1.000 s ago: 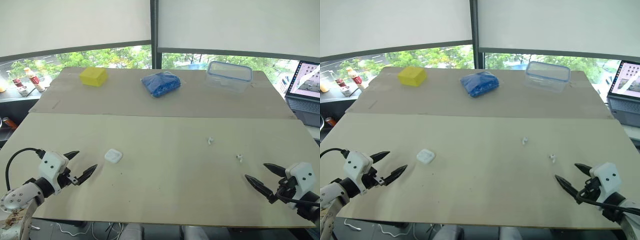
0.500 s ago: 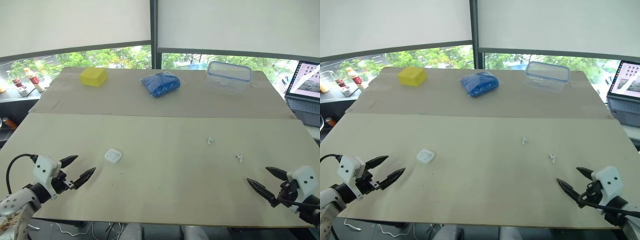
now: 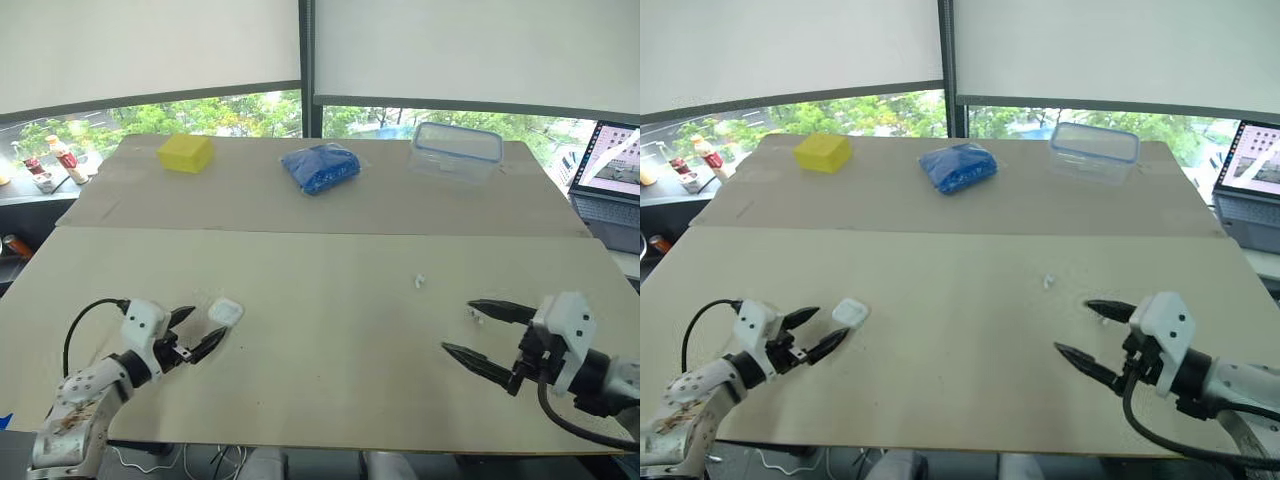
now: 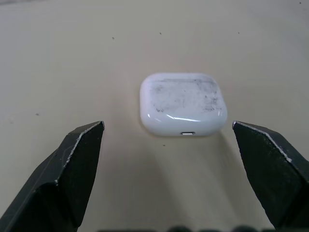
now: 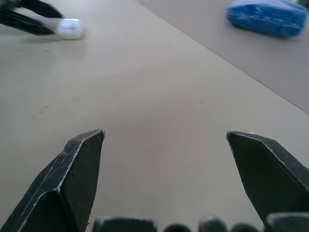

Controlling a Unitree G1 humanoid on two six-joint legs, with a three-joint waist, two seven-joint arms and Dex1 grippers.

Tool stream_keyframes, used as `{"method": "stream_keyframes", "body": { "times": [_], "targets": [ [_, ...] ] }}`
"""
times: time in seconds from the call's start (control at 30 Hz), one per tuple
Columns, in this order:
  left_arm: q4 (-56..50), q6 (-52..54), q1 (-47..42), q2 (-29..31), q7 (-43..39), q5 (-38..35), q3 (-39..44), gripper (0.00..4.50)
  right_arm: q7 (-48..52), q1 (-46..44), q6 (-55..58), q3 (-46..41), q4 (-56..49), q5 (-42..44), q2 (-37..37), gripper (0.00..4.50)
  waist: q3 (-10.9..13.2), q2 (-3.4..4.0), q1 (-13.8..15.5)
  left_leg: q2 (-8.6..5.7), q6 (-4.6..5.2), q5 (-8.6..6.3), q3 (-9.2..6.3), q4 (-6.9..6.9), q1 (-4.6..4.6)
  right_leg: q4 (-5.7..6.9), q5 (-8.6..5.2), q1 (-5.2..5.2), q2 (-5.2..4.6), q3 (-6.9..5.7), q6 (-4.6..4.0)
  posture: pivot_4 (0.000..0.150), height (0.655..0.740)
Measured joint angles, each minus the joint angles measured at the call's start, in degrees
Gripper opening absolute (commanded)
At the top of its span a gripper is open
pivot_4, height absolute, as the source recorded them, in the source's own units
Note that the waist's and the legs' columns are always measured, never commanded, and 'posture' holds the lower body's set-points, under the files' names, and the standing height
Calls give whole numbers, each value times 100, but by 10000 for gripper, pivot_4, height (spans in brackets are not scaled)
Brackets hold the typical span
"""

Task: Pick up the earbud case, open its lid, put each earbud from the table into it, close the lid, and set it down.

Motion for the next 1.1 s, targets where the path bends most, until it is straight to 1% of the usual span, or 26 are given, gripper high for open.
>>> {"method": "stream_keyframes", "body": {
  "times": [0.13, 0.3, 0.47, 0.63, 0.67, 0.7, 0.77, 0.8, 0.97, 1.1],
  "targets": [
    [5, 189, -234, -173, 200, 88, -139, 45000, 99, -409, 388, 183, -296, 361, -277, 44605, 1, -2, 40, -2, 0, 0, -2, 3, 12, 0, 1, 16, -1, -5, 1, 1500, 6909],
    [8, 421, -452, -292, 430, 173, -308, 45000, 289, -802, 589, 418, -281, 550, -433, 44605, 1, -3, 47, -1, 2, -1, -4, -1, 67, -10, -1, 72, -1, -8, 4, 1500, 6909],
    [28, 676, -622, -235, 410, 171, -377, 45000, 454, -1083, 646, 609, -132, 555, -433, 44605, 1, -2, 49, -1, 2, -1, -4, -1, 75, -6, -1, 77, -1, -8, 3, 1500, 6909],
    [70, 854, -725, -74, 273, 173, -498, 45000, 605, -1094, 644, 657, 19, 541, -432, 44605, -1, 1, 53, -2, 2, -1, -3, -1, 76, -7, -1, 78, -3, -8, 4, 1500, 6909],
    [79, 854, -737, -45, 262, 198, -521, 39735, 636, -1078, 644, 657, 28, 540, -429, 45000, -1, 2, 56, -2, 2, -1, -3, -1, 76, -7, -1, 78, -3, -8, 4, 1500, 6909],
    [99, 854, -747, -25, 258, 247, -534, 37427, 655, -1067, 643, 657, 27, 540, -425, 45000, -1, 2, 57, -2, 2, -1, -3, -1, 76, -7, -1, 78, -2, -8, 4, 1500, 6909],
    [164, 847, -781, -20, 242, 299, -548, 27308, 678, -1041, 643, 657, 27, 541, -411, 45000, -2, 3, 55, -2, 2, -1, -3, -1, 76, -8, -1, 78, -3, -8, 4, 1500, 6909],
    [193, 827, -797, -9, 206, 308, -564, 25159, 685, -1027, 642, 656, 26, 540, -407, 45000, -2, 3, 56, -2, 2, -1, -3, -1, 76, -8, -2, 79, -3, -8, 4, 1500, 6909],
    [376, 638, -924, 107, -195, 373, -703, 25178, 679, -851, 641, 651, -2, 529, -393, 45000, -3, 5, 74, -4, 2, -1, -2, -1, 75, -11, -2, 79, -5, -8, 5, 1500, 6909],
    [308, 323, -932, 124, -791, 338, -985, 25178, 443, -851, 686, 627, -106, 534, -388, 45000, -3, 5, 75, -4, 1, -2, -1, -2, 72, -15, -2, 78, -6, -8, 6, 1500, 6909]
  ]
}}
